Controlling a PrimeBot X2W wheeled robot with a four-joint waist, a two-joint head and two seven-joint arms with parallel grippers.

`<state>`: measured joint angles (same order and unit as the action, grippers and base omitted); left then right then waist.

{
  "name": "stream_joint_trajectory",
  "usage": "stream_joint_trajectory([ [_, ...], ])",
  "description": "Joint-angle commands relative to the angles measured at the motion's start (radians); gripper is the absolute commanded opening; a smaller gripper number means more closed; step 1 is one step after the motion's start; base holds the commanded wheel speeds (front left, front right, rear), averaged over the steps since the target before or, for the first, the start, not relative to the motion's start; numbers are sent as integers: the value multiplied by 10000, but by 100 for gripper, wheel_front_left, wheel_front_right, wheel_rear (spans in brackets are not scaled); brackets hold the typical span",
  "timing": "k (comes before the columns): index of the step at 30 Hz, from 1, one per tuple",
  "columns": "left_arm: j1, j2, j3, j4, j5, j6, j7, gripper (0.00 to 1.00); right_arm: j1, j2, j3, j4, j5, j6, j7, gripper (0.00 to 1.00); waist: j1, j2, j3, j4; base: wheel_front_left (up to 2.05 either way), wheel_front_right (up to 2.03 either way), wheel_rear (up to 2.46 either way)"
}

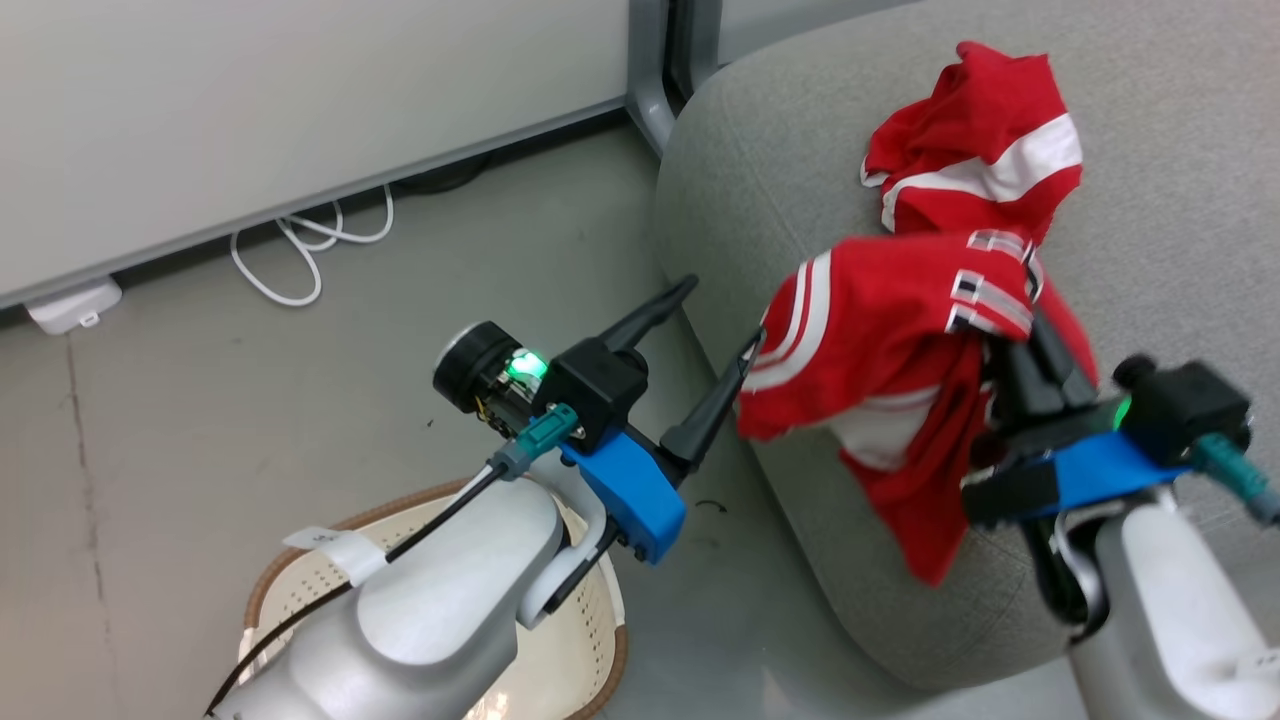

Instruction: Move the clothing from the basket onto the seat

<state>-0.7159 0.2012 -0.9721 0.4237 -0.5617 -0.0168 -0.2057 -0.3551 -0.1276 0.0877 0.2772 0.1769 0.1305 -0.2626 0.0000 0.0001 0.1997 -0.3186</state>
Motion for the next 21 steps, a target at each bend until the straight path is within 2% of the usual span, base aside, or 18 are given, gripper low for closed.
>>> stream_joint_trajectory([
  [1,-171,84,92,-28,62,77,-67,100,-385,-86,-99,-102,18,5,-35,0,0,-1,198,84,0,0,0],
  [11,-957,194,177,-231,285,163,-12,100,-3491,-747,-1391,-448,-29,5,-34,0,0,-1,1693,573,0,0,0],
  [15,-1356,39,99,-226,463,113,-37,100,-4767,-1357,-2418,-436,38,5,-34,0,0,-1,2327,952,0,0,0],
  [21,-1867,-167,-19,-129,702,17,-123,100,-6336,-2749,-3707,254,56,5,-34,0,0,-1,3195,1440,0,0,0],
])
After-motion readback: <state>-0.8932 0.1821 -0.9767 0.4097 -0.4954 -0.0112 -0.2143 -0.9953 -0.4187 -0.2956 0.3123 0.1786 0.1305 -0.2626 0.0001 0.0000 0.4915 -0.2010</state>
